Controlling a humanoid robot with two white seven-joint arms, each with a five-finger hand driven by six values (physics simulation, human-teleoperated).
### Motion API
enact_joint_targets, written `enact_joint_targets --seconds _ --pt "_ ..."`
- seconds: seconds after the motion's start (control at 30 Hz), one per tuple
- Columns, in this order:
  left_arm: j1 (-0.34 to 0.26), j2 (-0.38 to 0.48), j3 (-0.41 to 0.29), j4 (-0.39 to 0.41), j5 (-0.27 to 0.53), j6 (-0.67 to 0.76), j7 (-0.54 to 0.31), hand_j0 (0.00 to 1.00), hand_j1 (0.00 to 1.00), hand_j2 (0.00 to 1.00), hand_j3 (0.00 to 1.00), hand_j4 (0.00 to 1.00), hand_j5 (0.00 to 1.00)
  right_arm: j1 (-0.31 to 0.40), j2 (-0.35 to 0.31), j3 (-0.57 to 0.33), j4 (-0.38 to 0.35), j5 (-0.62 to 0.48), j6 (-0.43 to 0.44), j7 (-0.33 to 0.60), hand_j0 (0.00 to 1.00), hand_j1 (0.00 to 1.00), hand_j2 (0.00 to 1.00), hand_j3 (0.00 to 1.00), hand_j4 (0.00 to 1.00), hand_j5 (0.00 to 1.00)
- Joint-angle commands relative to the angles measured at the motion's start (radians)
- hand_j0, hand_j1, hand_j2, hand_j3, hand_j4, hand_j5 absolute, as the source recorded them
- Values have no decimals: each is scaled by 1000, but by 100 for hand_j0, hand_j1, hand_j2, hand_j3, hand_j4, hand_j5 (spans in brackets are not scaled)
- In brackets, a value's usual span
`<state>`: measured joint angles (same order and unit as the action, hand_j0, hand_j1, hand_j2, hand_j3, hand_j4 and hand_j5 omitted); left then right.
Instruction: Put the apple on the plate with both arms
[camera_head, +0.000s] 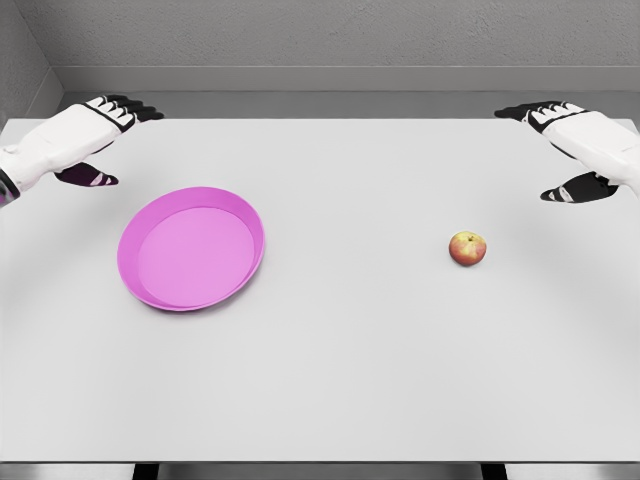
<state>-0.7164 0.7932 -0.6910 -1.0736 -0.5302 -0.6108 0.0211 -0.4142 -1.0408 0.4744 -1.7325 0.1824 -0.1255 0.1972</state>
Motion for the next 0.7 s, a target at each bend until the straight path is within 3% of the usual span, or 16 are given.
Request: enact_joint_targets --seconds 0.0,0.4,0.53,0.6,0.67 --pt "0 1 1 0 6 0 0 100 100 100 100 100 100 0 -2 0 -1 -1 0 8 100 100 100 100 100 100" --pt "0 0 1 0 -1 0 0 100 100 100 100 100 100 -18 1 197 1 -4 3 13 100 100 100 100 100 100" --pt "0 0 1 4 -4 0 0 100 100 100 100 100 100 -18 2 259 2 -4 67 16 100 100 100 100 100 100" --pt "0 -5 1 4 -10 0 0 100 100 100 100 100 100 -21 4 265 -1 -4 89 94 100 100 100 100 100 100" --pt "-2 -5 1 4 -10 0 0 100 100 100 100 100 100 -57 13 268 -1 -4 173 172 100 100 100 100 100 100"
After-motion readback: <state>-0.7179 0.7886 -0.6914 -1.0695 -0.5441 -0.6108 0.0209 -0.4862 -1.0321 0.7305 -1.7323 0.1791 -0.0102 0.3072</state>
